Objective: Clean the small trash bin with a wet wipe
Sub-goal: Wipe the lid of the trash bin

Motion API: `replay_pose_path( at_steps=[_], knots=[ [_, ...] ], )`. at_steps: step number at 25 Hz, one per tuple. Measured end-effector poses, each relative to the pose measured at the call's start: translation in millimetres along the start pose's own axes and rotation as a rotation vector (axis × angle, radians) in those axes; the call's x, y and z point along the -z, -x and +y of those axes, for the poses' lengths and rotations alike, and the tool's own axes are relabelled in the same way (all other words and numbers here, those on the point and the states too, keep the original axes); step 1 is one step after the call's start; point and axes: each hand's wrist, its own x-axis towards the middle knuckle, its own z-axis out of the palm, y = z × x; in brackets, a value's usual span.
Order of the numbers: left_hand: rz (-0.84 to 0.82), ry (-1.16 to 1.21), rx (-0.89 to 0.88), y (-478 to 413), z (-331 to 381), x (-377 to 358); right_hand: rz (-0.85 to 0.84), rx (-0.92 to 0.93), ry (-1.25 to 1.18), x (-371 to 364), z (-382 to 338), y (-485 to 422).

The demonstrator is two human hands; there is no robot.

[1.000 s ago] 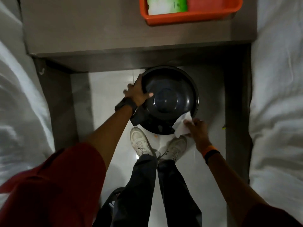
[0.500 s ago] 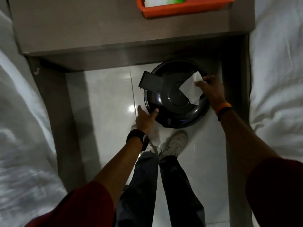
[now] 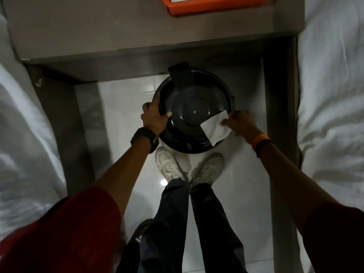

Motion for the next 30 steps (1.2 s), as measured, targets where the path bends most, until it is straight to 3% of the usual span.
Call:
replay_pose_path(
  at_steps=[3,6,13,21,27,30],
  knots=[
    [-0.068,-0.157,-0.076,-24.2,-0.1,23.9,-0.103,-0.123,-0.145,-27.9,3.3,24.3],
    [-0.102,-0.206,-0.125,-30.5,1.1,31.7,0.003,-0.147,-0.27,-42.4,6.0,40.1],
    [-0.105,-0.125,-0.127,-20.2,-2.4,26.3,0.189,-0.077,-0.235,-34.7,-7.5,39.4],
    [-0.124,-0.038,-0.187,-6.7,-26.1,37.4,0.221,-0.14,-0.334,-31.6,-15.3,35.7],
    [0.082,0.242,0.097,27.4,-28.3,41.9,0.237,-0.313,-0.525,-18.4,-17.9,64.2],
    [0.194,0.347,0.11,47.0,-17.9,56.0,0.258,-0.301,-0.681,1.5,-19.3,90.8]
  ],
)
